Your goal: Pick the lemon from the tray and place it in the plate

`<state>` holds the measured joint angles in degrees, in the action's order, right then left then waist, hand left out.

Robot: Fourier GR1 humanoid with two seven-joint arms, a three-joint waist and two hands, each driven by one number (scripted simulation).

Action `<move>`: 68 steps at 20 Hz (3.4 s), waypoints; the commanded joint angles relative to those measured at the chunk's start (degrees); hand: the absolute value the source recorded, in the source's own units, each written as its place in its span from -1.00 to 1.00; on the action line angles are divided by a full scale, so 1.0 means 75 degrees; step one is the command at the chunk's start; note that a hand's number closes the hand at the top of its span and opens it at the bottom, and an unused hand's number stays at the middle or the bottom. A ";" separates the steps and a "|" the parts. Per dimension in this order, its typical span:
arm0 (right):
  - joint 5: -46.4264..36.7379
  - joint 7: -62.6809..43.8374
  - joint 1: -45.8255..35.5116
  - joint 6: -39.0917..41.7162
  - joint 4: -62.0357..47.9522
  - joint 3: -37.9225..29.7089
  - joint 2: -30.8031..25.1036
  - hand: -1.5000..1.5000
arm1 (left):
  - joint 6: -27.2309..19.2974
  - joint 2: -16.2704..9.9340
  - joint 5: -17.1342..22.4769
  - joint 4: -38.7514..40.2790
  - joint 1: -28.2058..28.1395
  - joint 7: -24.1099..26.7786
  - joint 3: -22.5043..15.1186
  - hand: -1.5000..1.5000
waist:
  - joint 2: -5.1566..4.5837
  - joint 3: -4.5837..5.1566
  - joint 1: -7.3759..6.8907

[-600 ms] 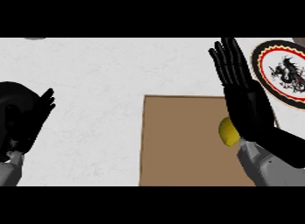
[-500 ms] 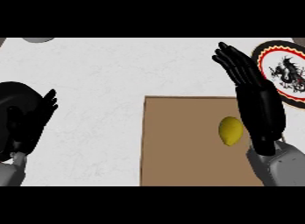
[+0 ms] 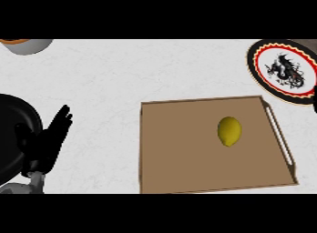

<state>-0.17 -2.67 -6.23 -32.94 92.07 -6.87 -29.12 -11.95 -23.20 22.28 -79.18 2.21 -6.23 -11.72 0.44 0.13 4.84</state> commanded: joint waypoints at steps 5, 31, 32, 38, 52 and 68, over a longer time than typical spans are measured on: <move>-0.0886 -0.0717 0.2589 -0.1305 0.2648 -0.0355 0.0479 -1.00 | -0.0253 0.0762 -0.0254 -0.0571 -0.0807 -0.0136 -0.0703 0.00 | -0.0010 -0.0005 -0.0488; -0.3731 -0.8542 0.0279 0.3204 0.3181 0.2571 -0.1094 -1.00 | 0.0003 0.0911 -0.0673 -0.0835 -0.0582 -0.0529 -0.0614 0.00 | -0.0073 -0.0013 -0.0828; -0.4537 -0.9095 0.0253 0.3013 0.3297 0.3435 -0.0630 -1.00 | -0.0328 0.1236 -0.0893 -0.0477 -0.0046 -0.0724 -0.0756 0.00 | -0.0085 -0.0008 -0.0810; -0.3997 -0.8959 -0.0156 0.3582 0.2812 0.3211 0.0065 -1.00 | 0.0234 0.1115 -0.0721 0.0126 -0.0164 -0.0223 -0.0302 0.00 | -0.0074 -0.0011 -0.0700; -0.5657 -0.9024 -0.0401 0.3850 0.1313 0.3460 0.1365 -1.00 | 0.0268 0.1119 -0.0993 -0.0619 -0.0684 -0.0475 -0.0203 0.00 | -0.0057 -0.0014 -0.0707; -0.5442 -0.7182 -0.0011 0.4543 -0.0173 0.3162 0.1918 1.00 | 0.0699 0.1286 -0.1021 -0.0333 -0.0318 -0.0671 0.0291 0.00 | -0.0066 -0.0017 -0.0659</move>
<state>-41.62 -58.74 -8.83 -0.95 93.58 15.20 -14.96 -8.57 -12.87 13.47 -83.42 0.12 -9.98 -10.63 0.32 -0.35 -0.21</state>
